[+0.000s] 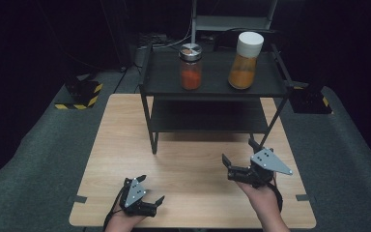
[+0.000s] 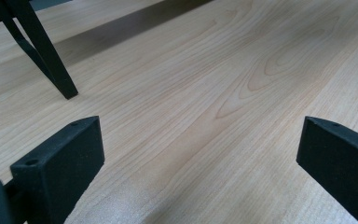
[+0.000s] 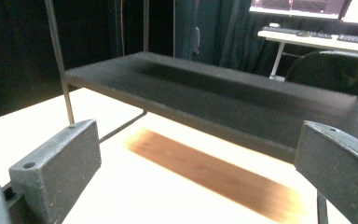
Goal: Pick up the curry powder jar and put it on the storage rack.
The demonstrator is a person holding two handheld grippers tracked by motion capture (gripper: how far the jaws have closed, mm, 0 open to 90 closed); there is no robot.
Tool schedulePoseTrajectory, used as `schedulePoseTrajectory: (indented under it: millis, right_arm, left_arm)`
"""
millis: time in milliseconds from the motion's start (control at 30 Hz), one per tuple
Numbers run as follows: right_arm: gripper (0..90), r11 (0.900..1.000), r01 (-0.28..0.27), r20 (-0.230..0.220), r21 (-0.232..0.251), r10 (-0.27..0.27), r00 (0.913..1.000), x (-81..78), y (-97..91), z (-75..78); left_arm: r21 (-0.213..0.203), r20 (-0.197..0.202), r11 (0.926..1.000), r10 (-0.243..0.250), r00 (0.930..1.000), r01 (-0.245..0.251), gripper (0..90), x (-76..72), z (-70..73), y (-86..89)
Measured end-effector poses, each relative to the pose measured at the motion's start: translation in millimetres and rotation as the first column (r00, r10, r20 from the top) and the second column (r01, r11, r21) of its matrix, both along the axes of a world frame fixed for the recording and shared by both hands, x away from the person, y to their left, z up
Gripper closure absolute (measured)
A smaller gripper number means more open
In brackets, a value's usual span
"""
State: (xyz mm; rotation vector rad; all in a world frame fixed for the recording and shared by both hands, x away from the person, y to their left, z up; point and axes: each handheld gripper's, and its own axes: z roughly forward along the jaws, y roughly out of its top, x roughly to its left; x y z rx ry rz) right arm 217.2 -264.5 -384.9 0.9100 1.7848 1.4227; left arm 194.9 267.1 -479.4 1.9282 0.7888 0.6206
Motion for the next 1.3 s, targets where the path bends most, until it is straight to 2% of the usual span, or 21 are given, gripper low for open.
schedulePoseTrajectory:
  millis: [600,967,1300]
  right_arm:
    - [0.0,0.9990,0.002,-0.084,-0.045,-0.006,0.9965,-5.3,-7.0,-45.1]
    - [0.0,0.9973,0.002,-0.154,-0.073,-0.013,0.9881,-3.5,-14.8,-66.8]
    - [0.0,0.9961,0.000,-0.197,-0.088,-0.018,0.9803,-1.0,-19.7,-86.6]
  left_arm:
    - [0.014,0.007,0.9999,-0.004,1.0000,0.004,1.0,-0.9,0.3,-2.2]
    - [0.020,0.003,0.9998,-0.007,1.0000,0.007,1.0,-0.1,1.0,-2.9]
    - [0.033,0.009,0.9994,-0.009,0.9999,0.009,1.1,-0.8,1.5,-4.5]
